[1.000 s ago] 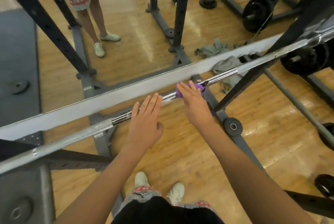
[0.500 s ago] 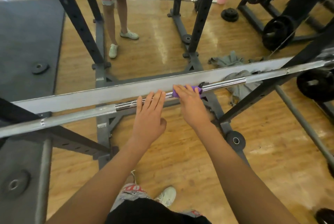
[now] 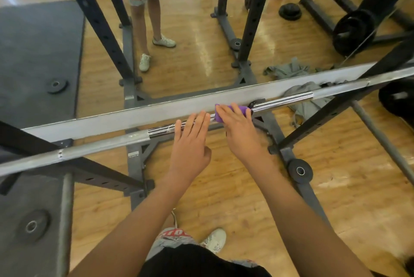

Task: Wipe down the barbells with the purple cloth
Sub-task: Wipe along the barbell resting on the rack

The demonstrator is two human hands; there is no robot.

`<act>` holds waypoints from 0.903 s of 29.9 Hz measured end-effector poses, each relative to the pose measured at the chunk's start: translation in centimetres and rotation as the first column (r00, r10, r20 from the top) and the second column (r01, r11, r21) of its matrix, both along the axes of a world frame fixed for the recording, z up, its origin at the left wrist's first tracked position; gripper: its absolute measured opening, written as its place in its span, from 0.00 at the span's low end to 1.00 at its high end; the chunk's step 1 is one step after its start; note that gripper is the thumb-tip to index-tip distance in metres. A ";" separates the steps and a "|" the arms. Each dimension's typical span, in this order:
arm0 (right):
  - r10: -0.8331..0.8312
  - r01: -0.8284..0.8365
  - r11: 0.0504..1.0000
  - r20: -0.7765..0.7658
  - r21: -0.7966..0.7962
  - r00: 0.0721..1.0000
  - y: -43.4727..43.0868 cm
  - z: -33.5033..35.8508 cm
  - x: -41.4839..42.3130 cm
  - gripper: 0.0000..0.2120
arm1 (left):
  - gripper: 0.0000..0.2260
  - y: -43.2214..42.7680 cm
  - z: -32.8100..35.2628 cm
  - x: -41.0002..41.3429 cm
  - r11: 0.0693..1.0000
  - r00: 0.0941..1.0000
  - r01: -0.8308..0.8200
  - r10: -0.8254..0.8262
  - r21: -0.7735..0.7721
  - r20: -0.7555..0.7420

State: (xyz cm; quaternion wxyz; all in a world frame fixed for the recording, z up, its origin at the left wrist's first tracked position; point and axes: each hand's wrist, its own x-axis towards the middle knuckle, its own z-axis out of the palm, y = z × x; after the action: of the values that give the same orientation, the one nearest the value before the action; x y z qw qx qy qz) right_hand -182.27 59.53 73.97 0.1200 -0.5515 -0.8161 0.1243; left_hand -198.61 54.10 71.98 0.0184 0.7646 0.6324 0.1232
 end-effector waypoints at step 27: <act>0.033 -0.037 0.999 -0.173 -0.019 0.984 0.2 0.1 0.1 0.33 | 0.42 0.1 0.0 -0.1 0.999 1.000 0.013 -0.013 -0.046 -0.003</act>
State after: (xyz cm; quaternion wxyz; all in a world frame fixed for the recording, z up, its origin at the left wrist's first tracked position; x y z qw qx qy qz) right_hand -182.16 59.76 74.10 0.1818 -0.5257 -0.8107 0.1827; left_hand -198.69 54.24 71.94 0.0354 0.7683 0.6301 0.1072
